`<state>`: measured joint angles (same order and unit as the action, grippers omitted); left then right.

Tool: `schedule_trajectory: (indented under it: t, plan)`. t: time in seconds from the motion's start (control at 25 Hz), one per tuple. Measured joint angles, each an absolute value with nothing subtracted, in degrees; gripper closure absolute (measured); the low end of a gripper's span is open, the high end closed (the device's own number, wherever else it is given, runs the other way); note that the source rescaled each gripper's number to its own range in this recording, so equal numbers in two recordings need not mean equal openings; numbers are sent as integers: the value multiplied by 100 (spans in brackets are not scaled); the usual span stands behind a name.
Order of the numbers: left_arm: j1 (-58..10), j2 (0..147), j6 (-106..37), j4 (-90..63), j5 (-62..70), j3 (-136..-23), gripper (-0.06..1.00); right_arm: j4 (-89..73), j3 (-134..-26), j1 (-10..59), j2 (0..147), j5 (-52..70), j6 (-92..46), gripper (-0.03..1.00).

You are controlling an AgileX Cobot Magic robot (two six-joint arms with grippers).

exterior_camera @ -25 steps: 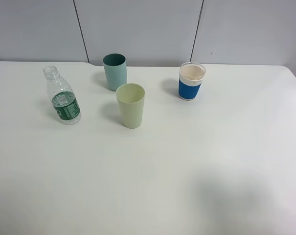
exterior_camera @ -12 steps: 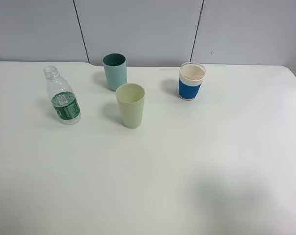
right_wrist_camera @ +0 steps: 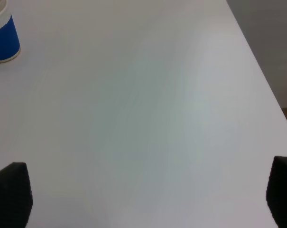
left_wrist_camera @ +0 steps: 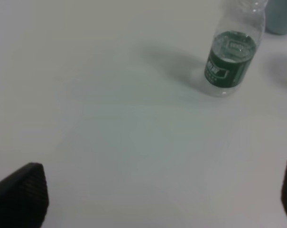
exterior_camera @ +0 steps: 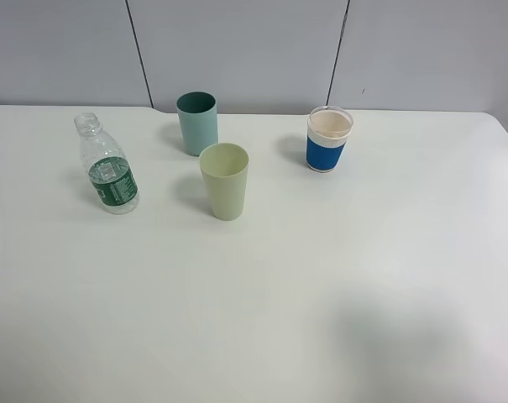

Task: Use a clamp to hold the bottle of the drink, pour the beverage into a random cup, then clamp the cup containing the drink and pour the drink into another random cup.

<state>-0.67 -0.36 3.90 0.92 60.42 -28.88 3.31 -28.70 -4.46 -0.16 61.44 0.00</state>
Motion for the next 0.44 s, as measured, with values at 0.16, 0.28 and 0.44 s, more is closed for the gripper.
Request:
schedule_trajectory:
  t: [0.16, 0.28, 0.44]
  plan:
    - [-67, -36, 390, 92, 6042, -2888, -6, 331, -2870, -446, -16, 6144, 0, -3]
    - [-67, -36, 390, 92, 6042, -2888, -6, 331, -2870, -446, -16, 6144, 0, -3]
    - [-67, -36, 390, 92, 6042, -2888, -6, 331, -2870, -446, -16, 6144, 0, -3]
